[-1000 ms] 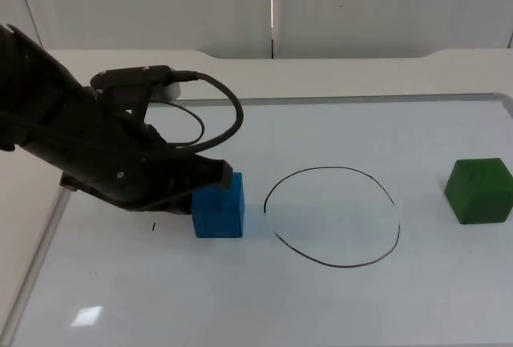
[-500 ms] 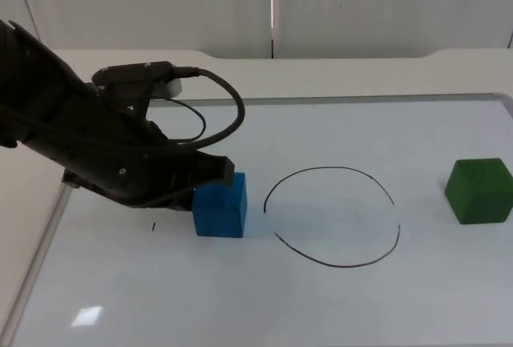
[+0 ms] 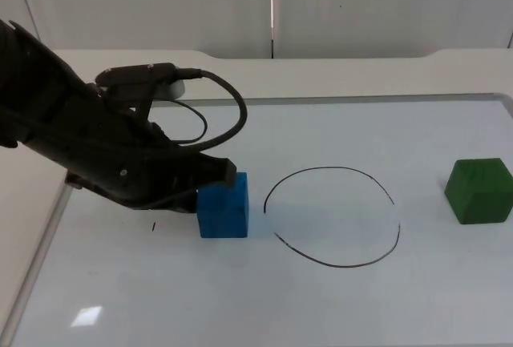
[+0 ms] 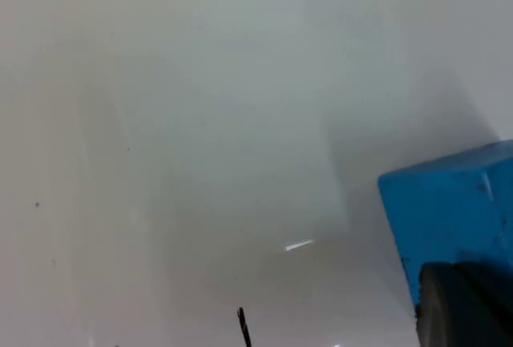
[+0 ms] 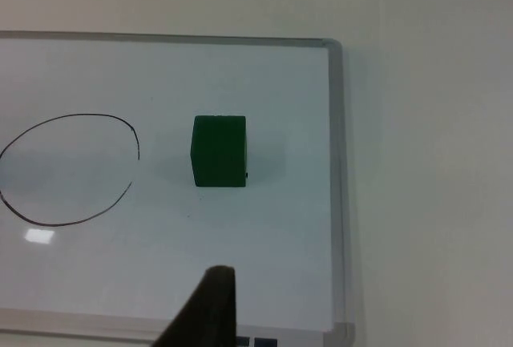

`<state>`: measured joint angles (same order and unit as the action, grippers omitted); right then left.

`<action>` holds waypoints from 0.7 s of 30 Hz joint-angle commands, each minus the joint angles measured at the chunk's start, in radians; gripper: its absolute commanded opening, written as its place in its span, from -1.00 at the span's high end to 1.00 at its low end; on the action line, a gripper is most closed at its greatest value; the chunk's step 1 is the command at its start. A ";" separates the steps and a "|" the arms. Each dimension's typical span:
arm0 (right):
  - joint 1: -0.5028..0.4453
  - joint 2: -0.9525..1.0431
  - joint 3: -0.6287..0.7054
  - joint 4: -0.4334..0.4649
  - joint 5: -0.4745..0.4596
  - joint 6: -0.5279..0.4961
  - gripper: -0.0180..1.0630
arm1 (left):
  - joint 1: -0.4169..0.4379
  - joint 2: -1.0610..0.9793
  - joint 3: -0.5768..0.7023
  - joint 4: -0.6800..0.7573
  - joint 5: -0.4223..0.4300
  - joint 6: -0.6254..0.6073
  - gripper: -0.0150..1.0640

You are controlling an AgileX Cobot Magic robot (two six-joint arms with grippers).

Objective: Push the two cubes into the marked area.

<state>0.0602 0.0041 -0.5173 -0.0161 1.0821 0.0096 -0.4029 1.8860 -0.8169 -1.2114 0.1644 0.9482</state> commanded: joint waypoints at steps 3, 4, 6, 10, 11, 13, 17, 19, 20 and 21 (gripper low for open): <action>-0.007 -0.004 0.002 0.000 -0.005 0.001 -0.98 | -0.005 0.015 -0.005 -0.011 0.016 0.007 0.98; -0.007 -0.004 0.002 0.000 -0.005 0.001 -0.98 | -0.005 0.019 -0.005 -0.011 0.016 0.007 0.98; -0.007 -0.004 0.002 0.000 -0.005 0.001 -0.98 | -0.005 0.030 -0.009 -0.014 0.014 0.007 0.98; -0.007 -0.004 0.002 0.000 -0.005 0.001 -0.98 | -0.005 0.032 -0.009 -0.031 0.011 0.023 0.98; -0.007 -0.004 0.002 0.000 -0.005 0.001 -0.98 | -0.005 0.032 -0.009 -0.031 0.011 0.023 0.98; -0.007 -0.004 0.002 0.000 -0.005 0.001 -0.98 | -0.005 0.032 -0.009 -0.085 0.013 0.072 0.98; -0.007 -0.004 0.002 0.000 -0.005 0.001 -0.98 | -0.017 0.032 -0.009 -0.150 0.024 0.145 0.98; -0.007 -0.004 0.002 0.000 -0.005 0.001 -0.98 | -0.033 0.032 -0.009 -0.174 0.029 0.174 0.98; -0.007 -0.004 0.002 0.000 -0.005 0.001 -0.98 | -0.040 0.032 -0.009 -0.187 0.019 0.189 0.98; -0.007 -0.004 0.002 0.000 -0.005 0.001 -0.98 | -0.040 0.032 -0.009 -0.187 0.019 0.189 0.98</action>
<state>0.0602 0.0041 -0.5173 -0.0161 1.0821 0.0096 -0.4315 1.9170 -0.8205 -1.3694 0.1839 1.1188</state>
